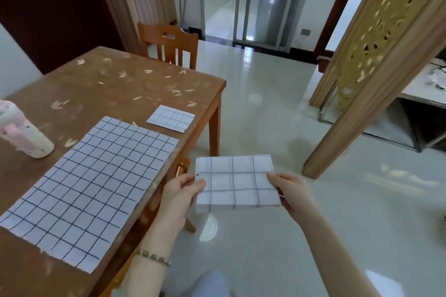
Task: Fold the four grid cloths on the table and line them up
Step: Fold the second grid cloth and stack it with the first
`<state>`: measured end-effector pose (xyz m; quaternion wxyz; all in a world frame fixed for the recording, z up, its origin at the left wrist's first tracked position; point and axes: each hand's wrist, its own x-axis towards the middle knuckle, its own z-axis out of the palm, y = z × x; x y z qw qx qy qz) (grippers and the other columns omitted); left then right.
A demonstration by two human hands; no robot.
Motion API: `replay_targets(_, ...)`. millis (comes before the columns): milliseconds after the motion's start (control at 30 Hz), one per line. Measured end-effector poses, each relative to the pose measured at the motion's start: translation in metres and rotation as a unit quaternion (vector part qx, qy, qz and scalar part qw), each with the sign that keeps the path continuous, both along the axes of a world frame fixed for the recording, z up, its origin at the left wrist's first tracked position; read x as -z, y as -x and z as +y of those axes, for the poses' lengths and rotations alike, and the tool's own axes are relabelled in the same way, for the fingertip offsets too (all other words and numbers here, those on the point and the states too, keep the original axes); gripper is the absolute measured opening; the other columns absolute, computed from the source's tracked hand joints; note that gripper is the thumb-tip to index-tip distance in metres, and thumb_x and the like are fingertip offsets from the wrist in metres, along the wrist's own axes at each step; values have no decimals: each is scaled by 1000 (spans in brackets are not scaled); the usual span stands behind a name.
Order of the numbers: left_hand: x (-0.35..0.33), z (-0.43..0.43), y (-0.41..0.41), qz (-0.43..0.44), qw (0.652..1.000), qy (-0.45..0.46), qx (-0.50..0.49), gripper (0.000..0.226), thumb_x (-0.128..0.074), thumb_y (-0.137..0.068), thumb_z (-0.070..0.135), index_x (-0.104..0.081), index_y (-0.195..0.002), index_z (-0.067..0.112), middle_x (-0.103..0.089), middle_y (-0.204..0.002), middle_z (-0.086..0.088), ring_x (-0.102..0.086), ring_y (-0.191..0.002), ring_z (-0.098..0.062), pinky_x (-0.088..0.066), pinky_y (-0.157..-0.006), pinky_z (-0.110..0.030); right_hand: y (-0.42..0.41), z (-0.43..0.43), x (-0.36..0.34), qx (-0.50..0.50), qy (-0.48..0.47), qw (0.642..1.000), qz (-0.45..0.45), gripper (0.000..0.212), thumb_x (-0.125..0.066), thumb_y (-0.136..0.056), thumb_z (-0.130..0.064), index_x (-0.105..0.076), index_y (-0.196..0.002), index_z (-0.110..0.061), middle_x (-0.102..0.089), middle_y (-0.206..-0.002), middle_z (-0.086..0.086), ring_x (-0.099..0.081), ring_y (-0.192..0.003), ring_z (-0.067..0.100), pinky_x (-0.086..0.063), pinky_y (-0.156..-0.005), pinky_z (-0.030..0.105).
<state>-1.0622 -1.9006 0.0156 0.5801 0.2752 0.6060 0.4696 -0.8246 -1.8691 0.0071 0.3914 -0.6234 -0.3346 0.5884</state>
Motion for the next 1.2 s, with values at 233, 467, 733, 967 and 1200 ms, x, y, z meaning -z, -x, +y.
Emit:
replay_targets(233, 16, 106, -1, 20, 998, 18, -58, 12, -69, -83, 3, -70, -92, 10, -75, -87, -10, -68, -91, -32, -52, -90, -47, 3, 128, 11, -49, 3, 999, -6, 19, -63, -88, -12, -68, -91, 6, -67, -91, 21, -64, -80, 29, -52, -80, 46)
replay_targets(467, 27, 230, 19, -9, 993, -14, -116, 14, -66, -84, -4, -68, -87, 9, -74, -68, 2, -67, -59, -7, -52, -57, -18, 28, 271, 19, -116, 23, 993, -15, 18, -60, -90, -14, -68, -93, 2, -69, -90, 16, -65, -81, 28, -53, -77, 39)
replay_targets(733, 29, 324, 62, -3, 975, 25, -219, 11, -67, -85, -1, -69, -93, 6, -74, -91, -12, -70, -85, -28, -55, -78, -36, 89, 409, 17, -215, 30, 976, -29, 20, -61, -89, -16, -69, -91, 3, -70, -93, 21, -66, -82, 28, -51, -74, 38)
replay_targets(967, 42, 371, 87, -5, 948, 55, -315, 13, -67, -85, -1, -66, -90, 11, -72, -90, -8, -69, -83, -23, -55, -68, -26, 138, 492, 33, -311, 40, 949, -36, 17, -61, -89, -14, -69, -85, 1, -69, -84, 16, -66, -77, 26, -52, -66, 33)
replay_targets(1200, 60, 400, 92, 22, 908, 89, -409, 11, -68, -84, 3, -68, -93, 10, -73, -95, -12, -69, -89, -24, -54, -73, -28, 198, 582, 62, -423, 23, 904, -61, 15, -70, -82, -15, -71, -68, -9, -68, -100, 14, -65, -93, 31, -53, -80, 44)
